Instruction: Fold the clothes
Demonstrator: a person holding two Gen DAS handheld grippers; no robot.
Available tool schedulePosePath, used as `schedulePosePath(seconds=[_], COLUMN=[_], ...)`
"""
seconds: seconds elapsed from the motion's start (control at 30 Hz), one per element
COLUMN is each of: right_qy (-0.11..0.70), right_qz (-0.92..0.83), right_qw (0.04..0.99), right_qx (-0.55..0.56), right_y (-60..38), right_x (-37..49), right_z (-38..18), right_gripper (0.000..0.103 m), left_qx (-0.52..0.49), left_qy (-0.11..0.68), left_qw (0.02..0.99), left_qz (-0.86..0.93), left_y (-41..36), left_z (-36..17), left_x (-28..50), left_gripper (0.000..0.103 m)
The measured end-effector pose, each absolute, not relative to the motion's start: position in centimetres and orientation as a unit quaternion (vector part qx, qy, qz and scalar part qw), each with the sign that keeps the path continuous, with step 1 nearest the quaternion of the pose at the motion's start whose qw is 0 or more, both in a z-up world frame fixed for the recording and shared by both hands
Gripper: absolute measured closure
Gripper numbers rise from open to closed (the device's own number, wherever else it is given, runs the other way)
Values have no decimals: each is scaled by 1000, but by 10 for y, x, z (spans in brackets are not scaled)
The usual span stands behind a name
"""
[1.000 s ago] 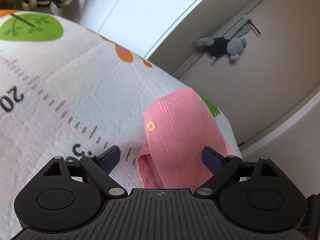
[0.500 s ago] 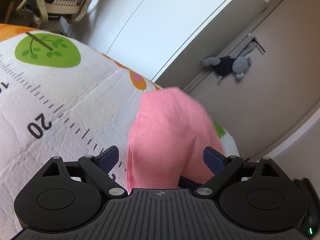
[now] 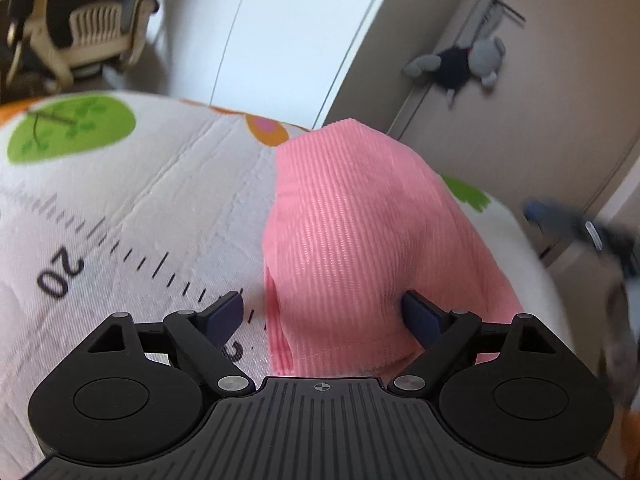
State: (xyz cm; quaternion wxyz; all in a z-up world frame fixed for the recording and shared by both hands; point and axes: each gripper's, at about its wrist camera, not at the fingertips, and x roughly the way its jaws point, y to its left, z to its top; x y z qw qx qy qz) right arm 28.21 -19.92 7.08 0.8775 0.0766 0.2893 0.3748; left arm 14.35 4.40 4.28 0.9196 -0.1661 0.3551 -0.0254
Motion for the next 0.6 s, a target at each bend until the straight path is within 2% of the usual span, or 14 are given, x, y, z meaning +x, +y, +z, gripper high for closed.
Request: schedulePosePath(seconds=[0.1,0.17,0.2,0.23,0.27,0.47,0.6], right_qy=[314,308,300,285,276,268,313], right_qz=[371,390,402,415,418,378,351], right_qw=[869,862,860,860,862,886,881], right_qx=[93,101,99,90,76,-28,-60], right_y=[-182,-178,-177,-176,-176,-192,-206], right_x=[298,290,284,276,271,246,243], right_z=[46,44,46,53,59,68,39], right_gripper=[35,47,67,92,96,96,96], left_qx=[-145,-144,-143,-142,-139,-120,-193], left_qy=[359,362,362,362,362,355,338], left_qw=[922,921,921,921,922,927,918], left_qz=[-22,-23,-22,-21,-20,-28,-71], left_y=[40,41,42,42,42,36,45], left_z=[45,44,45,45,46,54,59], left_x=[140,138,136,135,134,129,130], left_gripper=[11,11,11,11,11,10,8])
